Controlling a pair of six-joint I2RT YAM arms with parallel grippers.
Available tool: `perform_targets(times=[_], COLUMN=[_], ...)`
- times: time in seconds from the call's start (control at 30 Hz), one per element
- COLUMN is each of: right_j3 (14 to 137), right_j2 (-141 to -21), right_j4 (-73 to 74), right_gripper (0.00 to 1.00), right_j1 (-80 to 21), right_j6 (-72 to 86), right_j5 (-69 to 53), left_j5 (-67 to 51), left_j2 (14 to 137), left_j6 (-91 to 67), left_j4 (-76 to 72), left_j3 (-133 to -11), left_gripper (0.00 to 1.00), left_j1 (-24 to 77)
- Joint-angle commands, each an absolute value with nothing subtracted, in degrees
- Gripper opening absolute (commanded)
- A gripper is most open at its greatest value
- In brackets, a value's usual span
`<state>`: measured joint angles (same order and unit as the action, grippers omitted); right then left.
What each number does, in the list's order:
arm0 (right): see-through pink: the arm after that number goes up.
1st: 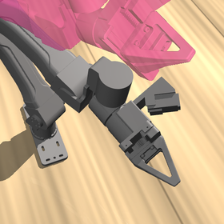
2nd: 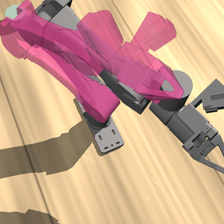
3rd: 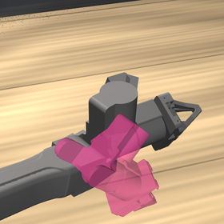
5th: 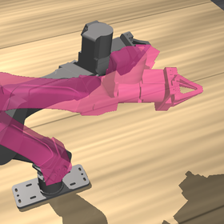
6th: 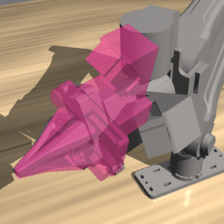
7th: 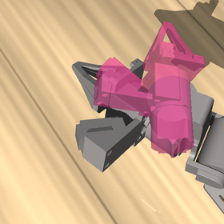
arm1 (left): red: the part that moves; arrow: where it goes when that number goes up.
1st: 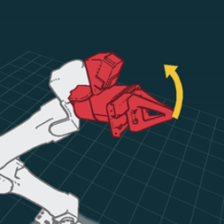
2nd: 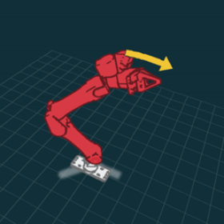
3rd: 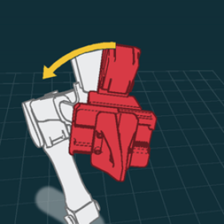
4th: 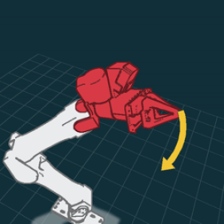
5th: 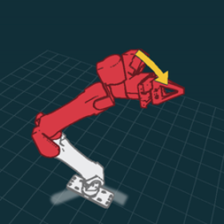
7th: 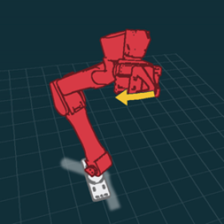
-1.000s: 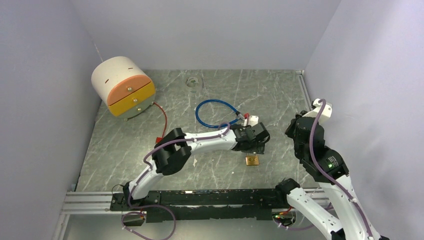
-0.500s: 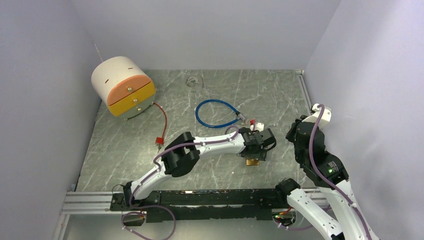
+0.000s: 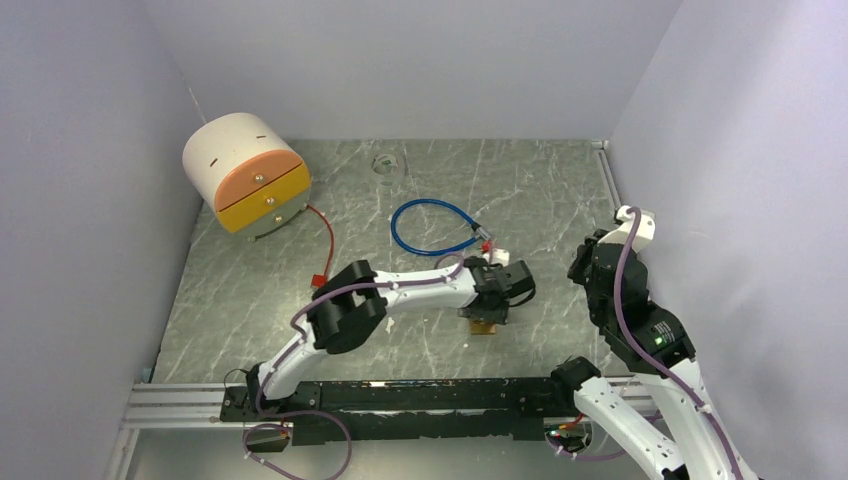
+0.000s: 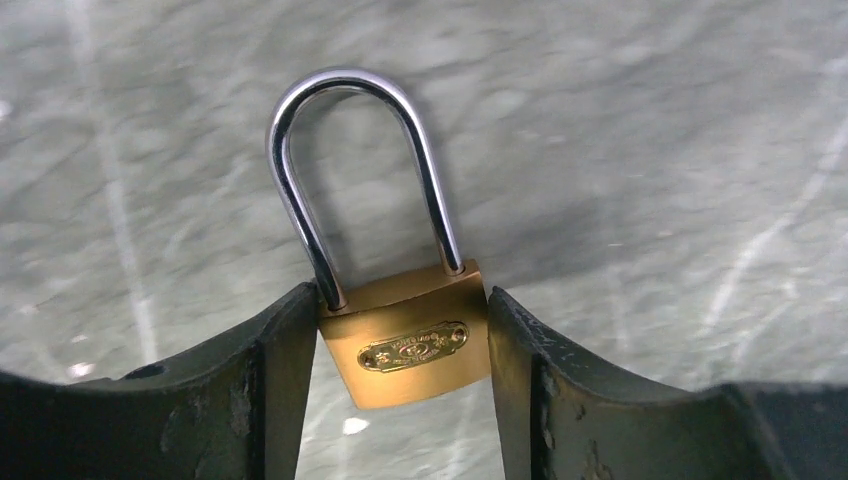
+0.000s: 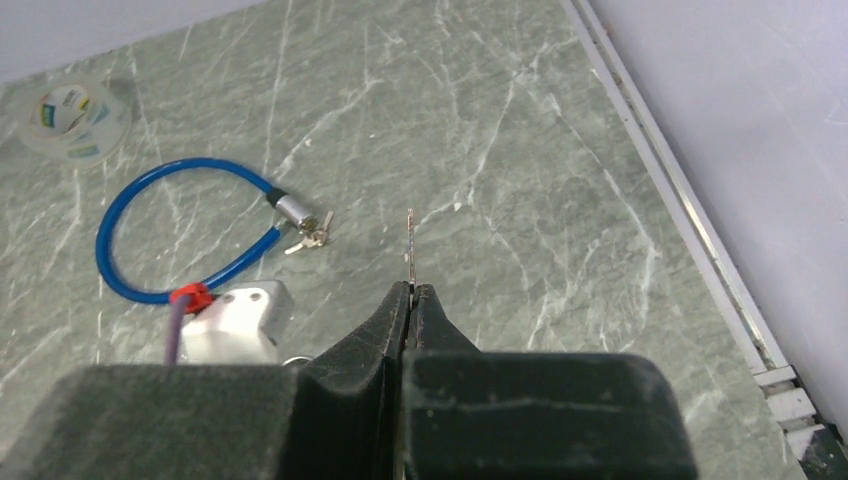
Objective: Unlock with the key
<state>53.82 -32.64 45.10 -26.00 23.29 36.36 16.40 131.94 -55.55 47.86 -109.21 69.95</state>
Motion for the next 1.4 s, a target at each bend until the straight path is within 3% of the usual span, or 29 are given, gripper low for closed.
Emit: perform_targets(times=[0.0, 0.27, 0.5, 0.67, 0.9, 1.07, 1.37], right_j3=[53.21, 48.42, 44.33, 43.60, 43.18, 42.76, 38.17], right_j2=[-33.05, -33.62, -36.04, -37.03, -37.36, -37.52, -37.73], right_j4=[41.26, 38.56, 35.33, 34.80, 35.22, 35.03, 23.34], right_gripper=[0.00, 0.00, 0.00, 0.00, 0.00, 0.00, 0.00], right_j1=[-25.94, -25.97, -25.93, -25.94, -25.93, -25.93, -25.94], right_j6=[20.96, 23.54, 28.52, 28.70, 28.22, 27.31, 25.96], right_j5=[30.17, 15.00, 6.64, 5.77, 4.93, 0.93, -30.73], left_j5=[17.92, 18.71, 18.98, 16.51, 12.66, 13.61, 3.73], left_j2=[126.28, 113.61, 111.07, 113.62, 114.65, 112.19, 99.16], left_j6=[-59.48, -67.41, -72.01, -75.63, -79.42, -79.57, -72.10], left_j4=[51.05, 50.00, 53.00, 53.94, 52.06, 50.24, 41.09], left_j3=[-97.22, -79.41, -76.42, -78.25, -76.92, -75.80, -72.50], left_gripper=[0.42, 0.45, 0.81, 0.87, 0.64, 0.37, 0.20], left_j1=[66.74, 62.84, 60.87, 60.84, 60.83, 60.47, 52.50])
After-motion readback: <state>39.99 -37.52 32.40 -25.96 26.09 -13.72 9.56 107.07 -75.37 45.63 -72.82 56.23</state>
